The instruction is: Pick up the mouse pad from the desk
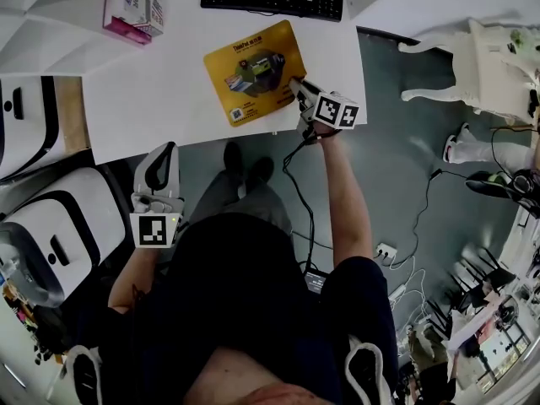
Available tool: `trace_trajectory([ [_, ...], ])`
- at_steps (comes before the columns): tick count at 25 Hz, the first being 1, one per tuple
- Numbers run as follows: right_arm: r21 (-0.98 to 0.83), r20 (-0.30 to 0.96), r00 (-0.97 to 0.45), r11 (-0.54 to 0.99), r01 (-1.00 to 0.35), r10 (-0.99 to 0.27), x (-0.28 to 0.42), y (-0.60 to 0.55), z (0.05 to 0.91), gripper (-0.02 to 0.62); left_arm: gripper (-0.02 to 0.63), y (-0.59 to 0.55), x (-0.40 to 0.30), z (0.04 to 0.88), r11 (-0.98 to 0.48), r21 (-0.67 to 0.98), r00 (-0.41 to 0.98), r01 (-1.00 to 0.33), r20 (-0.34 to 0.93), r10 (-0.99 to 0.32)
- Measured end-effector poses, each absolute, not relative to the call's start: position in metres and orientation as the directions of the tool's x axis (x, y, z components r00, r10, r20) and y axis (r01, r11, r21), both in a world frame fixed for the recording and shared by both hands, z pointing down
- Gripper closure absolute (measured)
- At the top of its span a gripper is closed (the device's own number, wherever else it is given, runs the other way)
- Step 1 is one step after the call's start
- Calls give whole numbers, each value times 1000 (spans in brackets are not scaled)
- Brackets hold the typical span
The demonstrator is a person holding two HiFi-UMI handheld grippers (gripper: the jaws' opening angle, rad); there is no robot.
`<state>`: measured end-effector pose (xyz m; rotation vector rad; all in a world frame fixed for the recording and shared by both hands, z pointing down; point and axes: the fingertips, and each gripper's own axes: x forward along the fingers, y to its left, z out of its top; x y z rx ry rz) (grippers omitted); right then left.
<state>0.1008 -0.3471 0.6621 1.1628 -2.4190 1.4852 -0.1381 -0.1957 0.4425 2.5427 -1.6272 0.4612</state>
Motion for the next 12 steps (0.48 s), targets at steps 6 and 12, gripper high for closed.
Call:
trace_trajectory([
  [6, -684, 388, -712, 334, -648, -586, 93, -342, 639, 577, 606, -195, -140, 438, -422, -78, 388, -903, 272, -881],
  [12, -666, 343, -719, 384, -640, -604, 83, -336, 611, 578, 606, -194, -142, 439, -428, -88, 393, -900, 264, -881],
])
